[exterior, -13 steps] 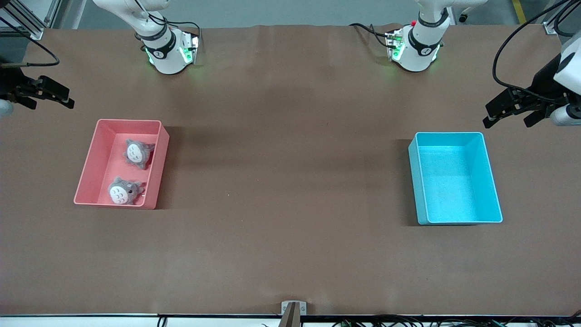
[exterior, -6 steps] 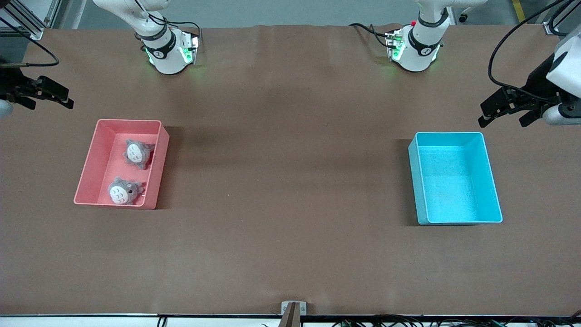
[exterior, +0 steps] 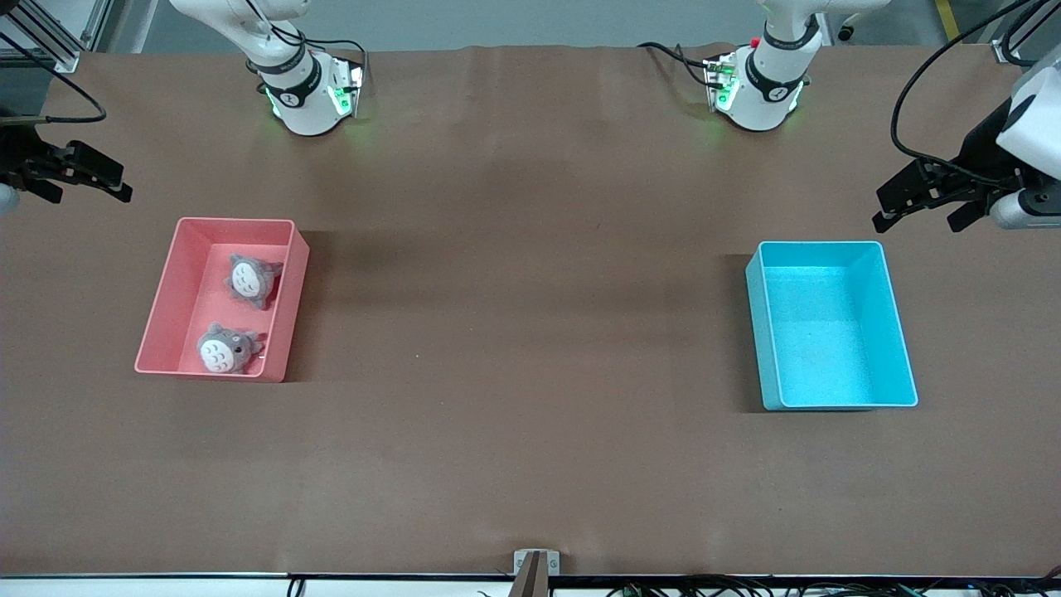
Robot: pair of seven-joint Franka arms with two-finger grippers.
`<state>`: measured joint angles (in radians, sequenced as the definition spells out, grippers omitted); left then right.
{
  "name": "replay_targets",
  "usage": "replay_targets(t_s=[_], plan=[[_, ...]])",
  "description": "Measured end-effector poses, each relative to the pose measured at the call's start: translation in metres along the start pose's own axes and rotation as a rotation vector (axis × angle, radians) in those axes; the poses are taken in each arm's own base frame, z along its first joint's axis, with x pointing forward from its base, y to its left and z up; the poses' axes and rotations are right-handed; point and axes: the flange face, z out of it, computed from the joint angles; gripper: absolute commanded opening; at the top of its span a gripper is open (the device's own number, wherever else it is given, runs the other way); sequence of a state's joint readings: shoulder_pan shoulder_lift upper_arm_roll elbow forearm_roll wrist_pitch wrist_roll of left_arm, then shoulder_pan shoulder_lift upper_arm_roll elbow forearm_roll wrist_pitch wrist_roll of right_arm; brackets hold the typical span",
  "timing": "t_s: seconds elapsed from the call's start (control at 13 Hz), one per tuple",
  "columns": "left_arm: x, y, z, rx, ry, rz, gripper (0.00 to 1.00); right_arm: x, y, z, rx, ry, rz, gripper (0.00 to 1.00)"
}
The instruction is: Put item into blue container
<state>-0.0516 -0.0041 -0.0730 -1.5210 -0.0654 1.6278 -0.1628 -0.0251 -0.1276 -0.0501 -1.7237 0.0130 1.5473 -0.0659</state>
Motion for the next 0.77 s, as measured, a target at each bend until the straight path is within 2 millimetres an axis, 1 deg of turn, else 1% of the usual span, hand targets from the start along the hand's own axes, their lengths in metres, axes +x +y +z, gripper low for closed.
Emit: replay_targets(t_s=[0.31,0.77], plan=[[-0.0009,0.0043,0.0004,-0.001,-0.002,0.008,1.0,0.0002,-0.0031,0.0001,-0.012,-0.001,-0.008,1.0],[0.0009,0.0005,0.0028,0.0,-0.006,0.001,1.0,-0.0001,-0.0027,0.0003,-0.007,-0.003,-0.007,1.0]])
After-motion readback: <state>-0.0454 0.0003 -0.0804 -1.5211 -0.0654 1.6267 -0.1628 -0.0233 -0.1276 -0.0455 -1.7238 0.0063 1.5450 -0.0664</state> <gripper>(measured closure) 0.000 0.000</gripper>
